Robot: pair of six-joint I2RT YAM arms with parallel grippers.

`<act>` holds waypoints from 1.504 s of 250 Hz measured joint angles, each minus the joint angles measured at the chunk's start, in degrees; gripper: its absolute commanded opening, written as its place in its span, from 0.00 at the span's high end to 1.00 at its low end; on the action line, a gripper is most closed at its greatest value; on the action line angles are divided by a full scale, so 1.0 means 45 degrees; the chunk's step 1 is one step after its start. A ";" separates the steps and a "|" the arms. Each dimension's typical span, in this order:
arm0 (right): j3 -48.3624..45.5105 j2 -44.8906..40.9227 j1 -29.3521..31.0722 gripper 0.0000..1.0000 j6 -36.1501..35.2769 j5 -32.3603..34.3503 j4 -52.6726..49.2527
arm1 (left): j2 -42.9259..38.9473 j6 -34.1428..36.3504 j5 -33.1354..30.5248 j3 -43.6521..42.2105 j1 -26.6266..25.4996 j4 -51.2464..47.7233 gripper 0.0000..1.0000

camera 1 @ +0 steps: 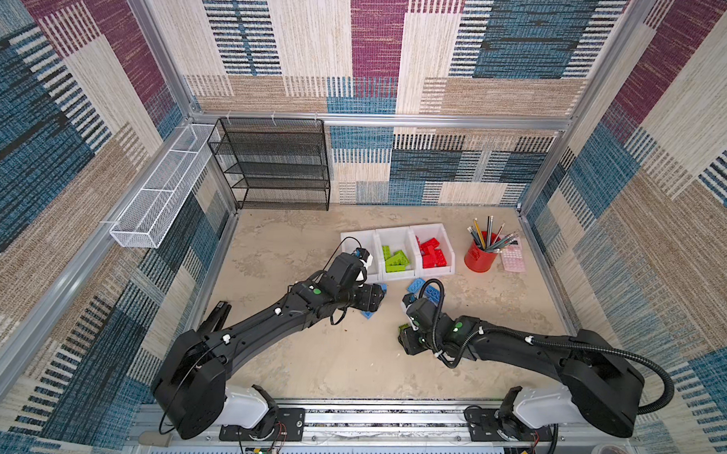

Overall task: Sort the legos into containers by color
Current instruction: 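Withdraw the left gripper while the right gripper grasps a lime-green brick, then carry the green brick with the right gripper into the middle compartment and release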

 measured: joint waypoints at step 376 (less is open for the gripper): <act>0.6246 0.2603 -0.1681 0.69 -0.1248 0.1520 -0.1749 | -0.1826 -0.0408 0.0175 -0.4070 0.0000 0.1885 0.26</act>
